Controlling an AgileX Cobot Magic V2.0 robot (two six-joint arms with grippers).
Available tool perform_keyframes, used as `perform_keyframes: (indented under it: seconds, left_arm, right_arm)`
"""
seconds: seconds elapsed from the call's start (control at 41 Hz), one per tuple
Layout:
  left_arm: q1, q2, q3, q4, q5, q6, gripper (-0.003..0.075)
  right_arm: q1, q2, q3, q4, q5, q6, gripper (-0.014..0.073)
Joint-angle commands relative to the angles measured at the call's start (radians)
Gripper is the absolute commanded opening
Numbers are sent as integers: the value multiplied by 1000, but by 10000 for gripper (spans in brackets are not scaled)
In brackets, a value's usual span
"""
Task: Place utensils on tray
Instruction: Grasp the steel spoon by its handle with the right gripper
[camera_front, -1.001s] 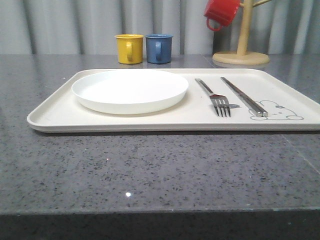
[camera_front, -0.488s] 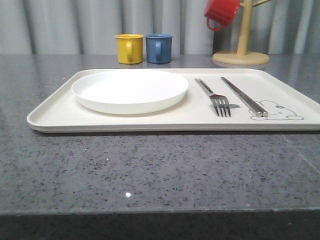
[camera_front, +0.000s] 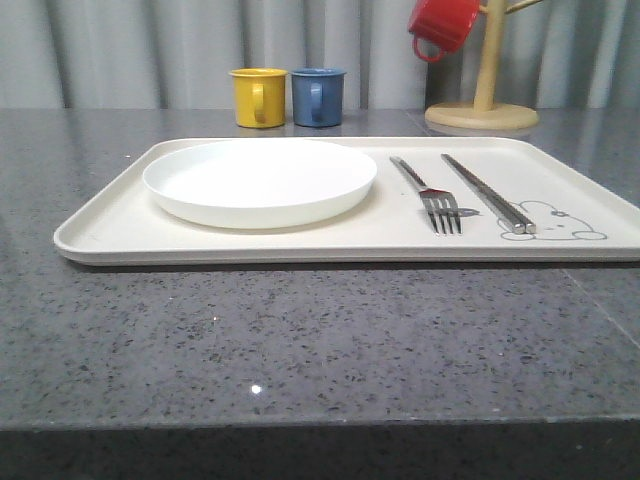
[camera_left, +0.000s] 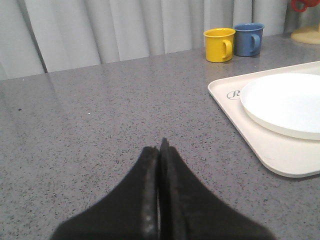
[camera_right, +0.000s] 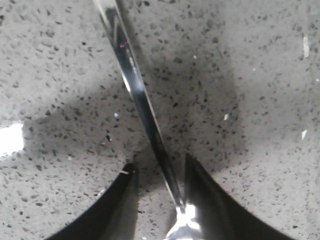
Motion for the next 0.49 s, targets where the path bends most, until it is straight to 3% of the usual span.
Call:
perform_keyframes:
  seconds: [0.0, 0.073, 0.195, 0.464]
  left_arm:
    - [3, 11, -25, -1, -83, -9, -18]
    - [3, 11, -25, -1, -83, -9, -18]
    - [3, 11, -25, -1, -83, -9, -18]
    - [3, 11, -25, -1, -83, -9, -18]
  right_arm:
    - [-7, -50, -28, -10, -5, -9, 141]
    - [-7, -50, -28, -10, -5, -9, 33]
    - [-7, -50, -28, -10, -5, -9, -76]
    - [-2, -85, -32, -4, 43, -7, -70]
